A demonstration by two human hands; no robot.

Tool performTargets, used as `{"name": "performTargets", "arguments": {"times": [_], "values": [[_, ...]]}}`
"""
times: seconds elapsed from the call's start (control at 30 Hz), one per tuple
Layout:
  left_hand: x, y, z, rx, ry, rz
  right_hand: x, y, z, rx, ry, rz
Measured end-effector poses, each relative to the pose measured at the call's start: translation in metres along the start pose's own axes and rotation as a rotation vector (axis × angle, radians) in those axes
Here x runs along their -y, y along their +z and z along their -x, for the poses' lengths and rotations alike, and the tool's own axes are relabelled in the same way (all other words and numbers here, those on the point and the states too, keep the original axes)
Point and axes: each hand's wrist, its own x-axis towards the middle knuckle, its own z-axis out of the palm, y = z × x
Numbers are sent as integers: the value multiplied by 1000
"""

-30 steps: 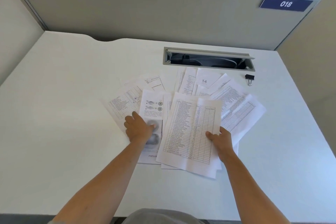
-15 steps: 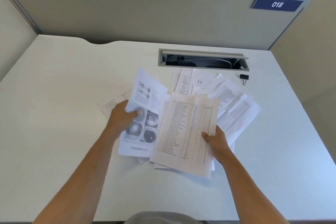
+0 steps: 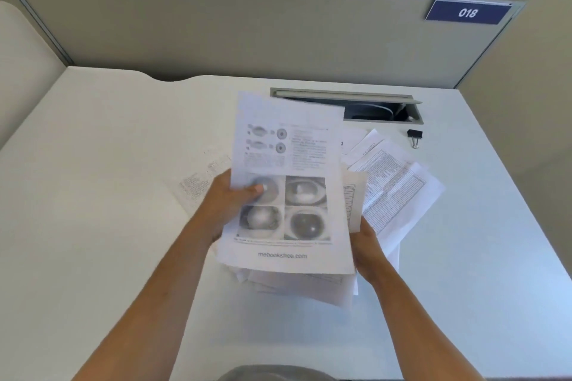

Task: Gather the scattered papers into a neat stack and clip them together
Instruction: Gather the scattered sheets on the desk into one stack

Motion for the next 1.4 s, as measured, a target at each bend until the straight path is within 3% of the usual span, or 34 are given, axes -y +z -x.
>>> {"name": "performTargets", "arguments": {"times": [0.13,0.27,0.4,0.47,0.57,0.67,0.77,0.93,1.1,1.4], "values": [[49,23,-8,42,-91,-138,8,4,5,84,21,-109],[76,37,-8,-76,-187,-374,3,1,4,99,73,-230],[88,42,-5,-241,-129,-661,1,-3,5,105,108,-301],[87,40,-7,-265,-193,-488,1,-3,6,99,117,-349],[78,34,-7,-154,-334,-49,5,1,8,88,126,-337],[78,28,-8,-29,-203,-66,9,3,7,24,129,-277],[68,28,-5,-39,-44,-196,20,4,10,66,84,-176],[42,34,-3,-110,203,-271,47,6,17,43,-307,1],[15,42,9,-285,438,-256,71,9,23,-30,-505,-16],[22,46,18,-248,429,-128,62,28,30,-85,-554,95]]}}
